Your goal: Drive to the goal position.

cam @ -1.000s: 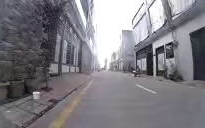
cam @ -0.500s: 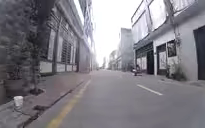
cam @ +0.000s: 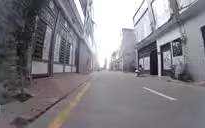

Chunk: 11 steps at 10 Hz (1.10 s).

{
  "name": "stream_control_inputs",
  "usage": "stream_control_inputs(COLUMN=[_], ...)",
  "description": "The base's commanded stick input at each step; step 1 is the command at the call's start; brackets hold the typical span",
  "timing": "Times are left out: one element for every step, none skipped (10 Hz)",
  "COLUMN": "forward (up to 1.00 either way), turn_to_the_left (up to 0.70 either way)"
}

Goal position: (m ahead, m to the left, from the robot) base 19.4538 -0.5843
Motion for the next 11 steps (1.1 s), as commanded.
stream_control_inputs(forward=[0.85,0.85,0.85,0.85,0.85,0.85,0.85,0.85,0.85,0.85,0.85], turn_to_the_left=[0.00,0.00,0.00,-0.05,-0.29,-0.34,-0.34,-0.13,0.00,0.00,0.00])
